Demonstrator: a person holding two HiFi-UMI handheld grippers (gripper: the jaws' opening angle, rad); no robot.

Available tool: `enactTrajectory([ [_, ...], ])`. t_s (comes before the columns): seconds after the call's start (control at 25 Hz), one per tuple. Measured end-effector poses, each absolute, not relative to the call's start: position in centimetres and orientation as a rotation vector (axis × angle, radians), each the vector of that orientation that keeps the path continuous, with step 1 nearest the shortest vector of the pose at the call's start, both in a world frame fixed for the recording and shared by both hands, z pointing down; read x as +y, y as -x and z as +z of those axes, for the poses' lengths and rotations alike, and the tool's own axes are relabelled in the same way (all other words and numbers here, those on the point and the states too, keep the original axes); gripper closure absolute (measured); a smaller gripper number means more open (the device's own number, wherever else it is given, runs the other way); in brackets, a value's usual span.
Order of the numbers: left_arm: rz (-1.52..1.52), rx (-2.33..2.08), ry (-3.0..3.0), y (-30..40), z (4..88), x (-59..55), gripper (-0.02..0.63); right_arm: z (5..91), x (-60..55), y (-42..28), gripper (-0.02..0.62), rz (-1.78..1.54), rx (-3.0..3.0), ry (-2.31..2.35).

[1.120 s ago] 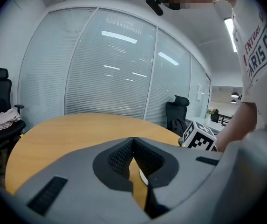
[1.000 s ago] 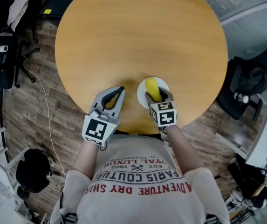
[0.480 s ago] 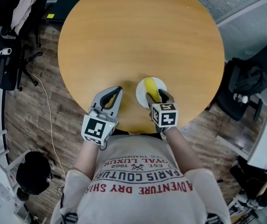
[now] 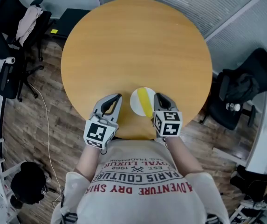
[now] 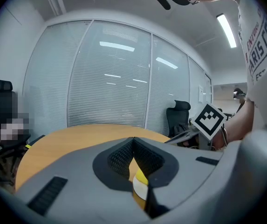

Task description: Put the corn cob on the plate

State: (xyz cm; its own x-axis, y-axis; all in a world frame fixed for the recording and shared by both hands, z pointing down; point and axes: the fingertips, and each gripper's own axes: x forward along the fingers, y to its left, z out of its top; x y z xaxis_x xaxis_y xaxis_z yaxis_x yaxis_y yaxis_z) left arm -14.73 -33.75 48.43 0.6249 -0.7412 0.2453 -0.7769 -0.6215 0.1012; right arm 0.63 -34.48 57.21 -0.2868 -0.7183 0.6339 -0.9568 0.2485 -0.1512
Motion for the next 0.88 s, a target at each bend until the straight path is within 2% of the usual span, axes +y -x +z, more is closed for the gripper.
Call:
enactTrajectory([
  [0.16,0.228,-1.298,-2.67,14.5,46.9,-34.0,0.572,54.6,-34.7,-1.3,0.562,0.681,-2.161,-1.555],
  [0.36,0.187,-1.339,-2.694,13.6,44.8,-34.1,0.572,49.9,-34.7,-2.5,0.566,0.446,-2.232,-1.639],
  [0.88,0.137,-1.4,-2.736,11.7,41.4,-34.9,0.572,42.8,-34.3,-3.0,0.566,0.252,-2.535,-1.617],
])
